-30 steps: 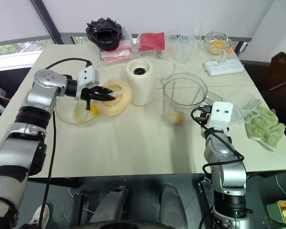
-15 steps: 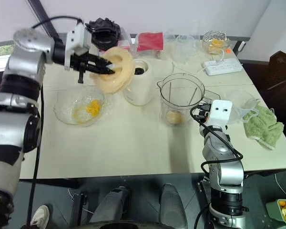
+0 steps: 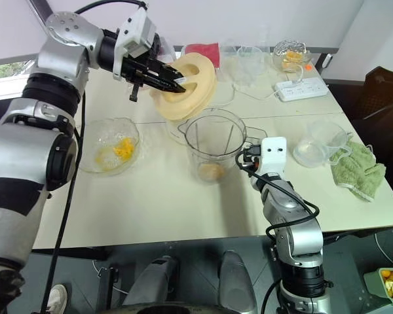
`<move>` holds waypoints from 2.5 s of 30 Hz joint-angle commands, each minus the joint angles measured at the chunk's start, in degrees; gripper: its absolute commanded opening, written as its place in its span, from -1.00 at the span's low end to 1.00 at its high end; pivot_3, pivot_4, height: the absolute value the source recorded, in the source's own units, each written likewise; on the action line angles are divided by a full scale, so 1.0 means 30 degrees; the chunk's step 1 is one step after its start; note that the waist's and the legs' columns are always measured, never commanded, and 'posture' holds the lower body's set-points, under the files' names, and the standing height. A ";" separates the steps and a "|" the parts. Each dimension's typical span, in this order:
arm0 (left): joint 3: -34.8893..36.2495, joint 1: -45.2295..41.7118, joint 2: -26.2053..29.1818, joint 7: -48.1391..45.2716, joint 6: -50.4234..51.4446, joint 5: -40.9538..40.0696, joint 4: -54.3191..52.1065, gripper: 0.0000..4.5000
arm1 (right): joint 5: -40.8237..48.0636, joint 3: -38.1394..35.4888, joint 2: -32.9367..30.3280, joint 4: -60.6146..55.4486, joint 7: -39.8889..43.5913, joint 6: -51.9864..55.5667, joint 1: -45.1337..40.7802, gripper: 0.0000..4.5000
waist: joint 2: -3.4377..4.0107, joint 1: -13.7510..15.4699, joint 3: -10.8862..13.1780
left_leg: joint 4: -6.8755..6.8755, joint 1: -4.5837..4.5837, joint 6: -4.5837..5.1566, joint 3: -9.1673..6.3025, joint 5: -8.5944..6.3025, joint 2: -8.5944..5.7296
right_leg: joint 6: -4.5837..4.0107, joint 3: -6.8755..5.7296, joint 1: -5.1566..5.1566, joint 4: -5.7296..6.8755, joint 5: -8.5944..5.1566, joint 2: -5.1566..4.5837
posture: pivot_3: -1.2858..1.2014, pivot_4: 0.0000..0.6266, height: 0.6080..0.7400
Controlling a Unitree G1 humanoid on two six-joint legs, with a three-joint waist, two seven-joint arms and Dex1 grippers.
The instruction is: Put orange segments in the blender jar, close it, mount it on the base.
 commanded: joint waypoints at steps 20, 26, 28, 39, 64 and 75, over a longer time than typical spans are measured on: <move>-1.0641 0.0125 0.2719 -0.0078 0.3465 -1.0232 -0.7387 -0.88 | -0.1576 0.1415 -0.2351 -0.0815 0.0993 0.1344 -0.0421 -0.59 | 0.0002 0.0009 0.0000 | 0.0002 -0.0001 0.0000 -0.0007 0.0000 0.0004 | -0.0001 0.0014 0.0000 -0.0001 -0.0001 -0.0001 | 0.03 -0.52 1.00; -1.3291 0.0488 0.4116 -0.0078 0.3718 -1.2491 -1.0067 -0.88 | -0.1719 0.1330 -0.2403 -0.0706 0.1084 0.1269 -0.0300 -0.59 | 0.0004 0.0026 -0.0001 | 0.0004 -0.0001 0.0000 -0.0008 0.0000 0.0003 | -0.0002 0.0017 0.0000 -0.0002 -0.0002 -0.0001 | 0.03 -0.52 1.00; -1.3728 0.0586 0.4224 -0.0078 0.3541 -1.2718 -1.0313 -0.88 | -0.1754 0.1336 -0.2386 -0.0759 0.1074 0.1273 -0.0214 -0.59 | 0.0005 0.0031 -0.0002 | 0.0004 -0.0001 0.0000 -0.0007 0.0000 0.0004 | -0.0004 0.0019 0.0000 -0.0002 -0.0002 -0.0001 | 0.03 -0.52 1.00; -1.4581 0.1344 0.1728 -0.0078 -0.0016 -1.0031 -0.6038 -0.88 | -0.1870 0.1068 -0.2192 -0.1802 0.0730 0.1732 0.0218 -0.59 | 0.0031 0.0393 -0.0039 | 0.0036 0.0014 0.0003 -0.0002 0.0001 -0.0006 | -0.0004 0.0018 0.0047 -0.0012 -0.0002 -0.0004 | 0.03 -0.52 1.00; -0.9689 0.2609 -0.1306 0.1809 0.5075 -0.4600 -0.4289 -0.88 | -0.2218 0.0814 -0.2103 -0.2914 0.0210 0.2376 0.1013 -0.59 | 0.0117 0.0695 -0.0132 | 0.0071 0.0031 0.0008 -0.0022 -0.0001 -0.0036 | 0.0028 0.0006 0.0131 -0.0043 -0.0024 -0.0030 | 0.03 -0.52 1.00; -0.6615 0.4870 0.0087 0.6533 1.4496 -0.1911 -1.2489 -0.88 | -0.2374 0.1383 -0.2101 -0.2098 0.0330 0.1691 0.0599 -0.59 | 0.0140 0.0658 -0.0145 | 0.0070 0.0109 0.0007 -0.0042 -0.0001 -0.0035 | 0.0032 0.0000 0.0211 -0.0036 -0.0027 -0.0030 | 0.03 -0.52 1.00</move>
